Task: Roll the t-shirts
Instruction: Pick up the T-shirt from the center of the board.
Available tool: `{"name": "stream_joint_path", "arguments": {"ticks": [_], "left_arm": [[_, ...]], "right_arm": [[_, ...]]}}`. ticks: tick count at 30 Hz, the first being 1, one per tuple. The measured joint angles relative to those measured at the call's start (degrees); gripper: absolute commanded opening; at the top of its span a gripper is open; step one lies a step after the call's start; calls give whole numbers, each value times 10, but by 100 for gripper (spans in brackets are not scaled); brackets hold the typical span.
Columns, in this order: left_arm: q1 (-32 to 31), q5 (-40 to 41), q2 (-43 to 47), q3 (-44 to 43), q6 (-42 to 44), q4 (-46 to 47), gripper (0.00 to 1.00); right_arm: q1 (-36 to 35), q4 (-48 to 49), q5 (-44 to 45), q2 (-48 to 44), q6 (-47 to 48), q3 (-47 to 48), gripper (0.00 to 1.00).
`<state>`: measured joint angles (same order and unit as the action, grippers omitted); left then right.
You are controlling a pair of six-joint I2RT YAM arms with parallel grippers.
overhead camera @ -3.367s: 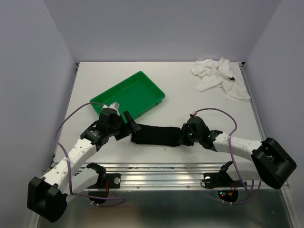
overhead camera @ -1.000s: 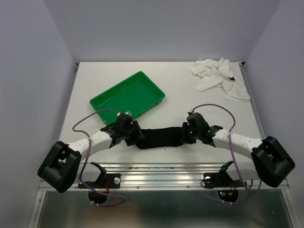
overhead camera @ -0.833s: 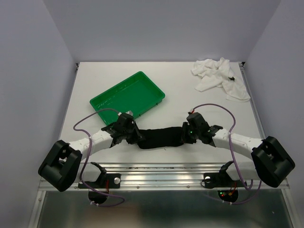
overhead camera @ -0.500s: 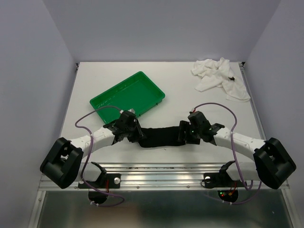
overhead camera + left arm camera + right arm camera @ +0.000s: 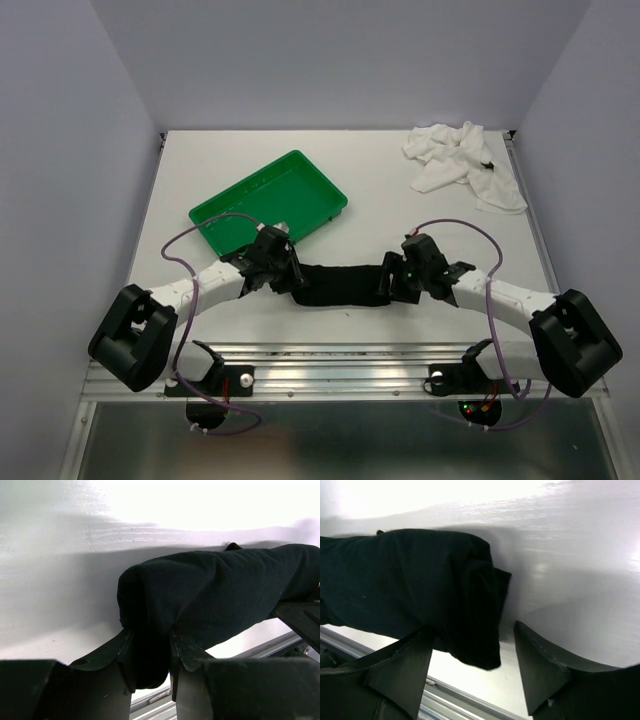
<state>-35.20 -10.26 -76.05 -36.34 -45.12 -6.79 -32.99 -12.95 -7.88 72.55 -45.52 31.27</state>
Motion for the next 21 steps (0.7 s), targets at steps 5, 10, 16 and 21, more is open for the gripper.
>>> {"name": "stream_joint_path", "arguments": {"ticks": [5,10,16,21], "left_arm": [[0,0,-1,-3,9,-2,0],[2,7,-1,-4,14,-5,0],[3,15,10,-26,14,-31,0],[3,49,62,-70,17,-73,0]], "right_arm": [[0,53,-12,28,-21,-9,20],[3,76,-30,44,-29,-3,1],[3,14,-16,39,-12,45,1],[3,-47,7,20,17,128,1]]}}
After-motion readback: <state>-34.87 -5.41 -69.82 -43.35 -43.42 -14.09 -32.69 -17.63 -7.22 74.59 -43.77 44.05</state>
